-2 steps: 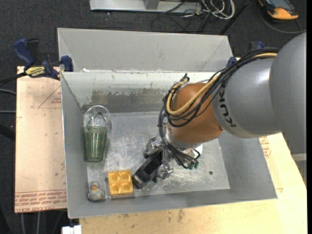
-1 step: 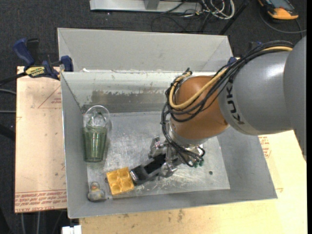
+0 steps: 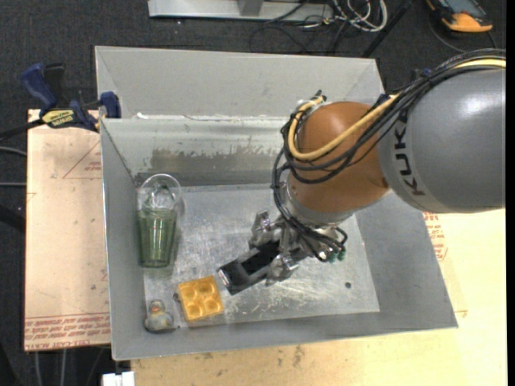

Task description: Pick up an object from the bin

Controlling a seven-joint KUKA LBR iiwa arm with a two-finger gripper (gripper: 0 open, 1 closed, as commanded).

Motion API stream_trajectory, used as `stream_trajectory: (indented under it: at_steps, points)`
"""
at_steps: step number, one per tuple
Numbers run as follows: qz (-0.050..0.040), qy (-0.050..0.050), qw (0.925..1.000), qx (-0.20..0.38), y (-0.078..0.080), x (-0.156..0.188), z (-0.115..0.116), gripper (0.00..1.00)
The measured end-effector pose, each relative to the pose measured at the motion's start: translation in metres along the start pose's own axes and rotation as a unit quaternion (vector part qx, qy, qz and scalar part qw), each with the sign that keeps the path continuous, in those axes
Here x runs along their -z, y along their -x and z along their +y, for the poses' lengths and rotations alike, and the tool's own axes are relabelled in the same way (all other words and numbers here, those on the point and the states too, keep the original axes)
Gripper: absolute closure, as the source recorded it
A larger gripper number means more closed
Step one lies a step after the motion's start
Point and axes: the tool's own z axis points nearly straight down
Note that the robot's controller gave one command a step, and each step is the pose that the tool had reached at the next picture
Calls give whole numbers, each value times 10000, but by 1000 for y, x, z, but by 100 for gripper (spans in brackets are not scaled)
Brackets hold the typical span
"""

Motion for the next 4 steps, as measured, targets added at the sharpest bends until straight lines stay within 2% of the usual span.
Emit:
stream_trajectory:
  at_steps: [1, 2, 3, 4]
  points:
    - [11, 0, 10000, 70, 4, 42, -4, 100]
    - [-31, -6, 10000, -29, -4, 74, -3, 0]
    - [-27, -5, 10000, -34, -4, 73, -3, 0]
    - [-49, -10, 9998, -183, -6, 20, 7, 0]
